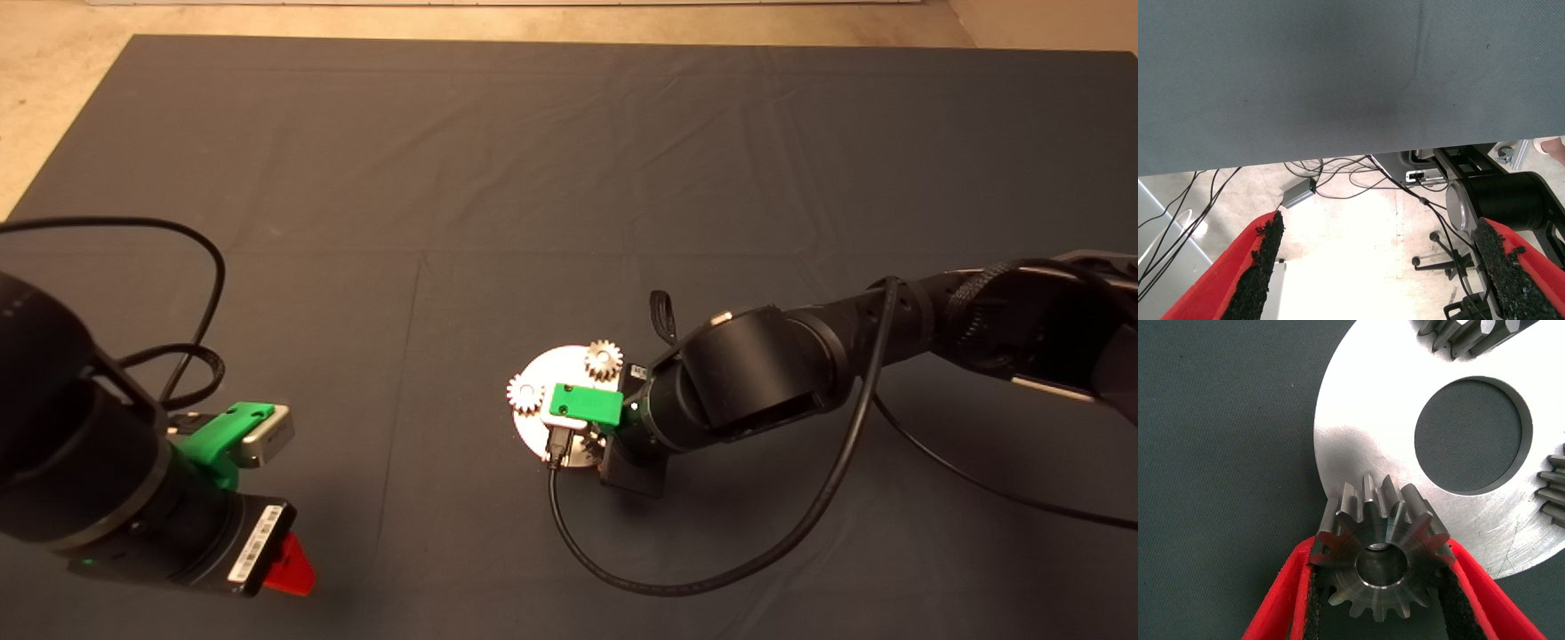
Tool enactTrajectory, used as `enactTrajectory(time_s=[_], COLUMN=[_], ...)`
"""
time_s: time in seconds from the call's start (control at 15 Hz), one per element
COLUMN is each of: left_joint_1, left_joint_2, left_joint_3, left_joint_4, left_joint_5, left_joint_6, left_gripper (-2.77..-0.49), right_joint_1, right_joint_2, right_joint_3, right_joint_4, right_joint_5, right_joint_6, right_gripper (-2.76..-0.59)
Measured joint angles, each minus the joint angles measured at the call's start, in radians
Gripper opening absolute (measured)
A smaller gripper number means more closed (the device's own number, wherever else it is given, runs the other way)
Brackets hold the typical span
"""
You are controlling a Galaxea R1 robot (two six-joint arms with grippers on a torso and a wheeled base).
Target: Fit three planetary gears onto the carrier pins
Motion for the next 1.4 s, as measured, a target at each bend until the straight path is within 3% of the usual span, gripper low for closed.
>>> enactTrajectory(time_s=[0.93, 1.13, 1.27, 1.4], left_joint_1=[0.0, 0.0, 0.0, 0.0], left_joint_2=[0.0, 0.0, 0.001, 0.0], left_joint_3=[0.005, 0.005, 0.005, 0.006], left_joint_4=[0.0, 0.0, 0.0, 0.0], left_joint_5=[0.0, 0.0, 0.0, 0.0], left_joint_6=[-0.001, -0.001, -0.001, -0.001], left_gripper=[-1.22, -1.22, -1.22, -1.22], right_joint_1=[0.005, 0.005, 0.004, 0.003], right_joint_2=[-0.012, -0.017, -0.019, -0.029], right_joint_3=[-0.009, -0.009, -0.009, -0.009], right_joint_4=[0.017, 0.017, 0.021, 0.028], right_joint_5=[0.013, 0.022, 0.022, 0.005], right_joint_6=[-0.009, -0.011, -0.011, -0.011], right_gripper=[-2.28, -2.24, -2.2, -2.1])
